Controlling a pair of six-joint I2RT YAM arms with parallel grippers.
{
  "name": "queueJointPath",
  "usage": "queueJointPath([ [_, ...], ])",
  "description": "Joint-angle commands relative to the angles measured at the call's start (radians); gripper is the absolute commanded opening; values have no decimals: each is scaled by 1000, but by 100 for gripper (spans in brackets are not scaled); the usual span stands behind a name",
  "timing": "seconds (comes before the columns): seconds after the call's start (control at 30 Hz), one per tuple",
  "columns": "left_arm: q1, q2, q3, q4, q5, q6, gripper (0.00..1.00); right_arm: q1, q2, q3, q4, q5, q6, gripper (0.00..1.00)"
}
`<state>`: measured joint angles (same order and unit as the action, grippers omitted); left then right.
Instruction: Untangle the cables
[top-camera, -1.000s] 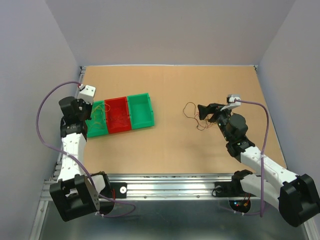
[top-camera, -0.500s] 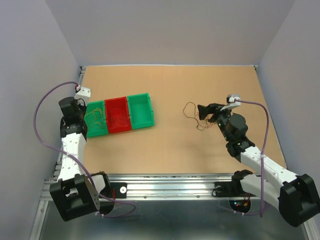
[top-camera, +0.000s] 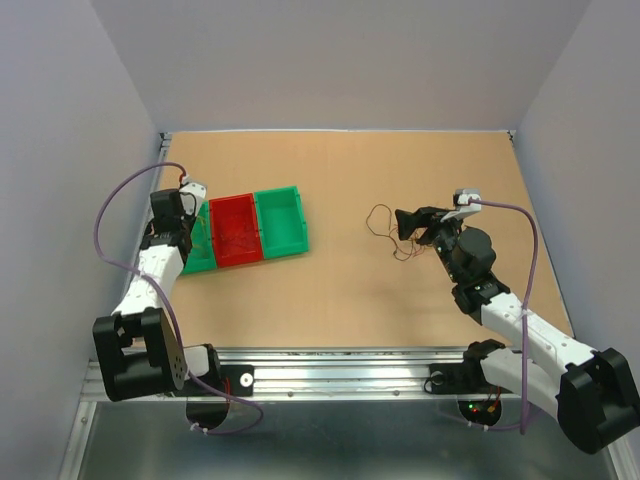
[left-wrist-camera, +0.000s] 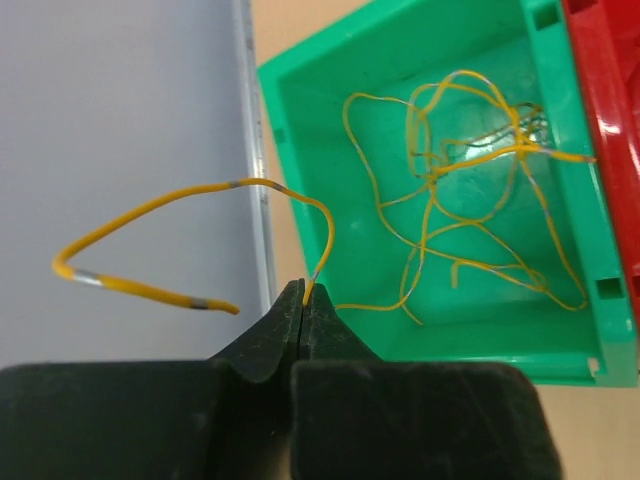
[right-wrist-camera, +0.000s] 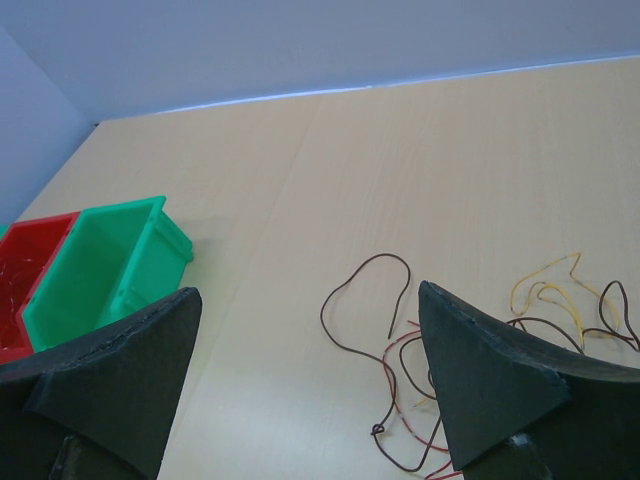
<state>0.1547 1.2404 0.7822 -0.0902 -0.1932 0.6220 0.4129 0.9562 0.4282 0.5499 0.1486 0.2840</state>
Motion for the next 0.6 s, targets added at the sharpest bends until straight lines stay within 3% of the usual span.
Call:
queueJointPath([
  [0.0, -36, 37, 49, -8, -45, -45, 0, -3, -19, -20, 27, -4, -6, 94],
  [0.17, -35, 197, 110, -20, -31, -88, 0, -3, -28, -25, 25, -1, -11, 94],
  [0.43, -29, 378, 216, -78, 176, -104, 0, -2, -50, -34, 18, 12, -17, 94],
  [0.57, -17, 451, 230, -75, 189, -102, 0, -3, -51, -31, 10, 16, -22, 94],
])
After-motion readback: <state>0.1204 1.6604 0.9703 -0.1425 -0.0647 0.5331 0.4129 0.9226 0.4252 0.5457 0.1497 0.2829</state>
